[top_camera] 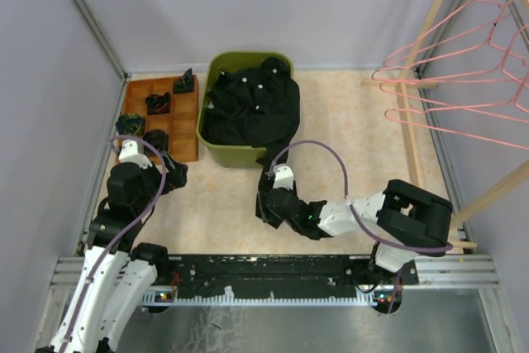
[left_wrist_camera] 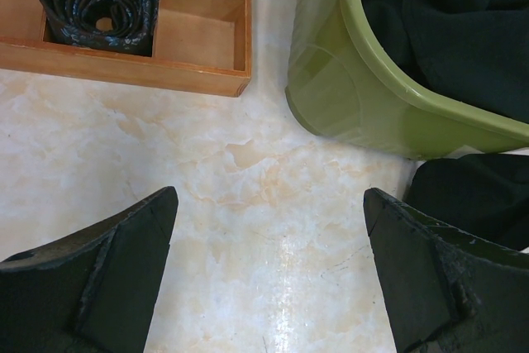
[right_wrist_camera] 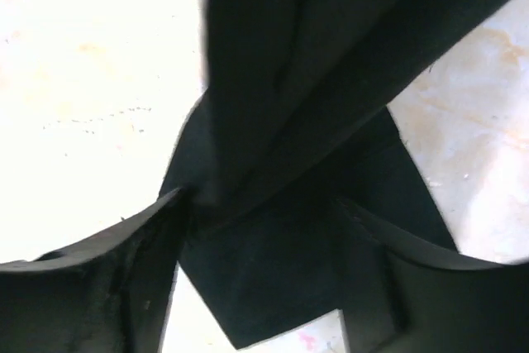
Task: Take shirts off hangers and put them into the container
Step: Adjust the shirt in the bin.
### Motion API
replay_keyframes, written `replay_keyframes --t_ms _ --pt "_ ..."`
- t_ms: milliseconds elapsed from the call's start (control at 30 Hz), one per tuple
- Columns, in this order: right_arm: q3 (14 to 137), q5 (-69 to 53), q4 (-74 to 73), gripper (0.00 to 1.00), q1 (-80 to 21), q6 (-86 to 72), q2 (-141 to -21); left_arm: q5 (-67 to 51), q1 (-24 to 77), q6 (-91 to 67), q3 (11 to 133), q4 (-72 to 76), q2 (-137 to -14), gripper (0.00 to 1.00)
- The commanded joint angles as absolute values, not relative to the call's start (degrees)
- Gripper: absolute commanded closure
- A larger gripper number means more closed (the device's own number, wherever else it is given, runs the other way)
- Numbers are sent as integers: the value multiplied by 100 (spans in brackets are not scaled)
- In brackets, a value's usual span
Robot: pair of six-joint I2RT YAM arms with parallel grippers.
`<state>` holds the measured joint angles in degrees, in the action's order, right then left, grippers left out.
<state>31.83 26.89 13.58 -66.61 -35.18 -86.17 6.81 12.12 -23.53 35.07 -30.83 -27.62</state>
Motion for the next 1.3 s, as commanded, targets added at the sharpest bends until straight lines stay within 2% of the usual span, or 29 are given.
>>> replay_keyframes --t_ms 0,100,200,367,500,600,733,833,967,1067,1167,1200,1267 --pt "3514 3256 1687 50 -6700 -3405 -8707 626 1195 -2288 3472 -2947 -2699 1" --pt "3460 3403 1546 80 -6698 -3102 -8205 608 1195 -2287 3472 -2937 -2737 1" --pt "3563 3655 1035 100 -6715 -2837 -7252 599 1195 -2286 3481 -2944 -2744 1" --pt "4022 3527 1117 100 -6716 -1635 -5666 610 1195 -2273 3472 -2936 -2721 1" --pt "4939 3421 1562 100 -6601 -352 -5716 588 1195 -2263 3472 -2918 -2734 1" --pt "5943 2681 1658 100 -5857 -210 -6420 583 1195 -2259 3473 -2914 -2743 1" --pt "7784 1602 1087 100 -4878 -522 -7936 596 1191 -2259 3468 -2927 -2727 1" --pt "9413 899 197 100 -4610 -581 -9444 590 1195 -2260 3472 -2922 -2717 1" --pt "10151 703 -842 100 -4533 -889 -11105 601 1195 -2268 3480 -2935 -2694 1" --pt "10425 405 -1845 94 -4500 -1141 -11761 615 1195 -2264 3472 -2928 -2638 1" --pt "10692 385 -2464 87 -4501 -1052 -11824 546 1195 -2234 3443 -2881 -2642 1" --pt "10778 362 -2534 82 -4500 -923 -11701 523 1195 -2225 3445 -2870 -2658 1" --pt "11103 262 -2634 65 -4500 -645 -11412 461 1195 -2224 3466 -2850 -2747 1"
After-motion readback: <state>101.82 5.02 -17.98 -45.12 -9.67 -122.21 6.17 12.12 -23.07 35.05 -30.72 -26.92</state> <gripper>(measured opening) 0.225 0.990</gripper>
